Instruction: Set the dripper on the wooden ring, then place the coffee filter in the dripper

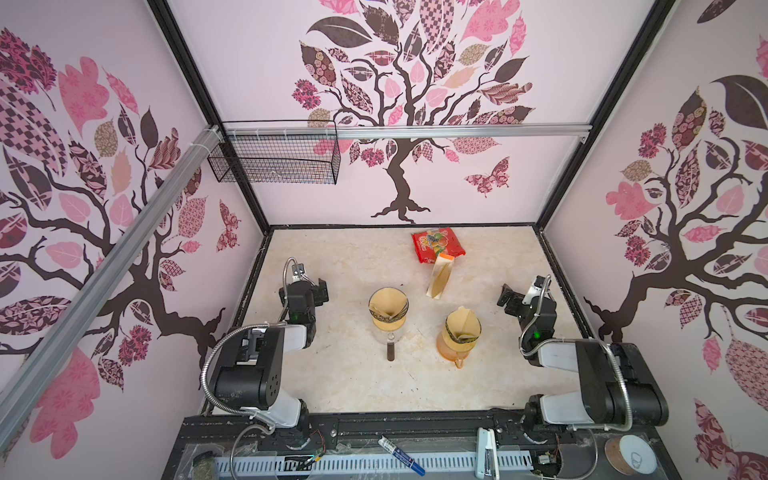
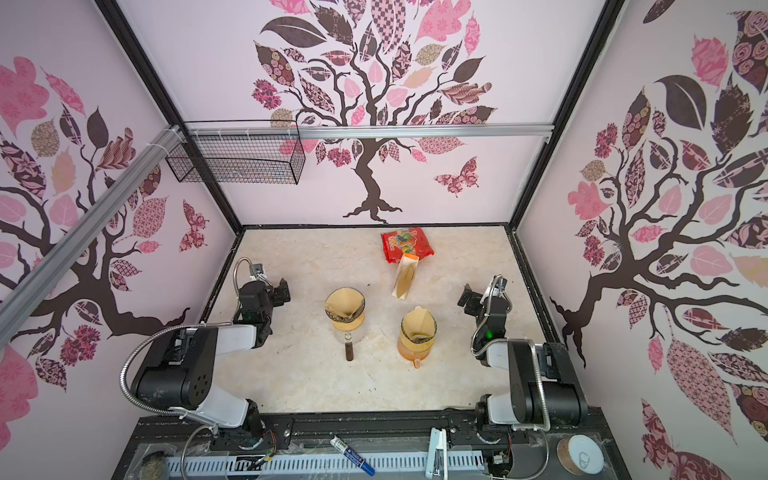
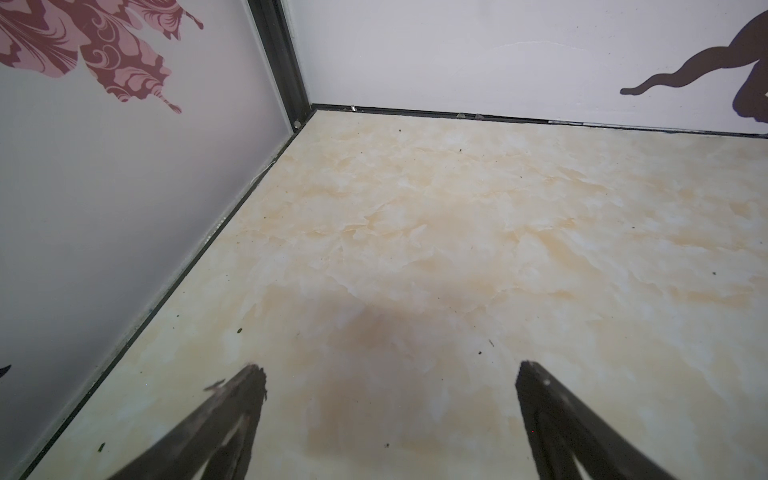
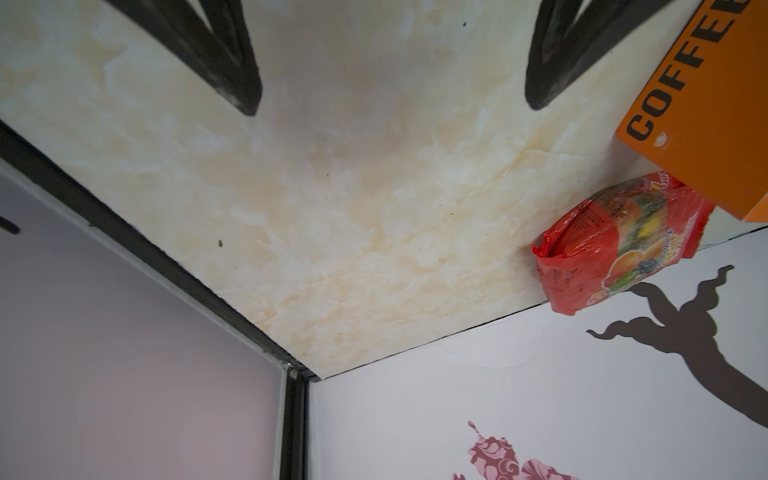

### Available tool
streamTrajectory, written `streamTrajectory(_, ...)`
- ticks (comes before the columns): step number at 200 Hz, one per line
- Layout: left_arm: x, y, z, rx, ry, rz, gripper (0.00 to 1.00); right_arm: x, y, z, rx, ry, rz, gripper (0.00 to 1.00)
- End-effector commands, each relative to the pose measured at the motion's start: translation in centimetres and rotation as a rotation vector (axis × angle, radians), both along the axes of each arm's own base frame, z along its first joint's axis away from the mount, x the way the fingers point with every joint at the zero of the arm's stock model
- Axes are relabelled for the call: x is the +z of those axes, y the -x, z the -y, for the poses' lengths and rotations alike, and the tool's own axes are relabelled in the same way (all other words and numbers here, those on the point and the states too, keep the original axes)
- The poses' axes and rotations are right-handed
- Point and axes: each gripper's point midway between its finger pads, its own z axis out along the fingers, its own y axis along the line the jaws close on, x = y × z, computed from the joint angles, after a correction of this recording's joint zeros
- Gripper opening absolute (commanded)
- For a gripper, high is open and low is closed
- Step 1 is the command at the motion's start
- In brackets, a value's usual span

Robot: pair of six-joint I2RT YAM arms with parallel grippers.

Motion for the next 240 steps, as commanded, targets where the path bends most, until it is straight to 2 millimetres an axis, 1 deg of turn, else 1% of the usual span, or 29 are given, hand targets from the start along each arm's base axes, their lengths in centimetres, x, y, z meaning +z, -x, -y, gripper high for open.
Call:
streamTrajectory(1, 0.5, 0.0, -0.2, 0.007, -0.009, 0.019, 0.97, 1.6, -1.0, -3.2, 0.204, 0.048, 0.083, 1.00)
streamTrajectory(20, 0.4, 0.1, -0.2, 0.007, -0.007, 0.019, 0.97, 0.9, -0.7, -5.2, 0.280, 0.106, 0.093, 1.00)
streamTrajectory(37, 0.4, 0.0, -0.3, 0.008, -0.008, 0.017, 0.97, 0.9, -0.9, -5.7, 0.296, 0.120, 0.123, 1.00)
streamTrajectory(53, 0.3, 0.0, -0.2, 0.006, -0.009, 0.014, 0.97, 0.4, -1.2, -5.7, 0.301, 0.117, 0.078, 1.00)
streamTrajectory(66, 0.3, 0.0, -0.3, 0.006, -0.006, 0.014, 0.97, 0.3, -1.4, -5.6, 0.300, 0.116, 0.065, 1.00)
streamTrajectory(129, 0.3, 0.0, -0.2, 0.006, -0.007, 0.013, 0.97, 0.6, -1.2, -5.6, 0.299, 0.119, 0.081, 1.00)
streamTrajectory(240, 0.4, 0.0, -0.2, 0.006, -0.010, 0.013, 0.97, 0.5, -1.2, -5.7, 0.299, 0.119, 0.077, 1.00)
